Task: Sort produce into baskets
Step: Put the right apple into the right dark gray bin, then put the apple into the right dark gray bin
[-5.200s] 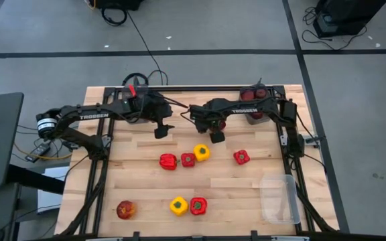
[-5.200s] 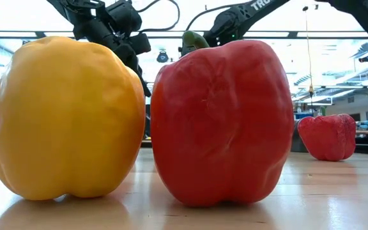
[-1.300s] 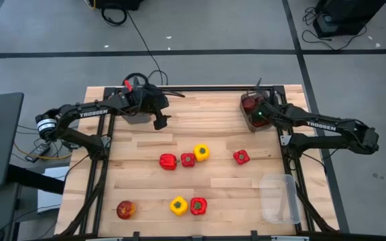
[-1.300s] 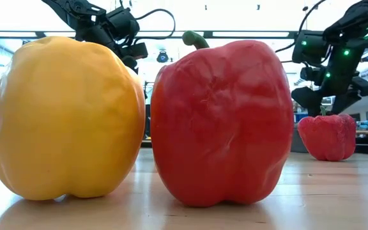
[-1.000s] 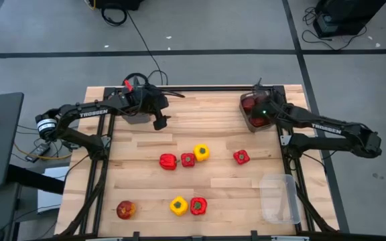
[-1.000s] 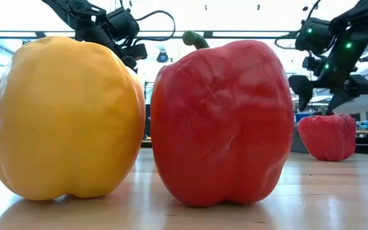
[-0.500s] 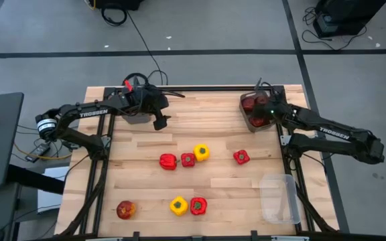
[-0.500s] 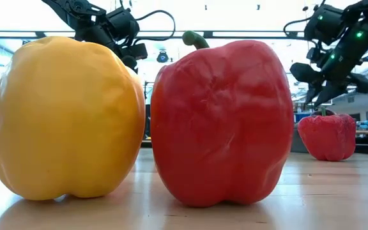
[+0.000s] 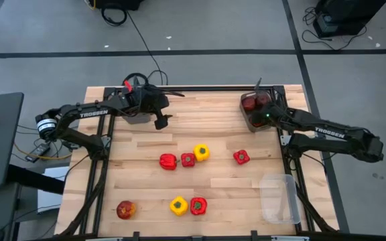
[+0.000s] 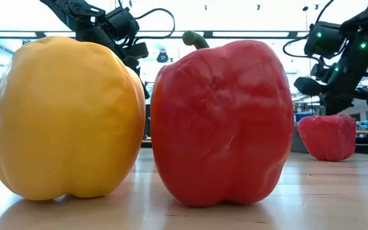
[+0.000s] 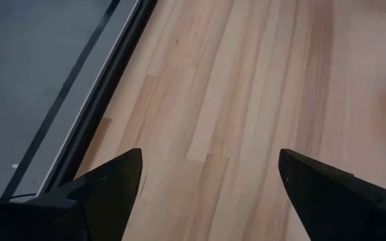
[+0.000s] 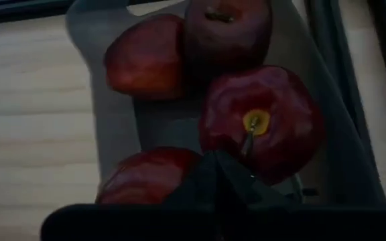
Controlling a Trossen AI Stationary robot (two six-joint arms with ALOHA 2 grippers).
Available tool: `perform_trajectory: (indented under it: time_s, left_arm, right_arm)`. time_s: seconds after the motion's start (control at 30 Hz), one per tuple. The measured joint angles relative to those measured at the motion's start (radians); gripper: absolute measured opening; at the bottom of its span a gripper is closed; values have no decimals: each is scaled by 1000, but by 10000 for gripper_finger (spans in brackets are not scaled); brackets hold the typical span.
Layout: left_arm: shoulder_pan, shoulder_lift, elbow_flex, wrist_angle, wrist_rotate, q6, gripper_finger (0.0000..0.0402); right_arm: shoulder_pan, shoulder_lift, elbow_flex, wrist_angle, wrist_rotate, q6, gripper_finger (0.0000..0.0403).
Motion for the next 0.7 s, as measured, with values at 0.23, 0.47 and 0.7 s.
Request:
perform_trajectory:
  time_s: [0.23, 0.47, 0.7]
  left_arm:
    - [0, 0, 0, -37, 0, -4, 355]
    - [-20, 0, -8, -70, 0, -56, 355]
    - [-76, 0, -76, -36, 1, -87, 355]
  right_arm:
    - [45, -53, 128, 80, -60, -175, 41]
    - [205, -6, 116, 509, -270, -383, 59]
    - [468, 161, 90, 644, -221, -426, 58]
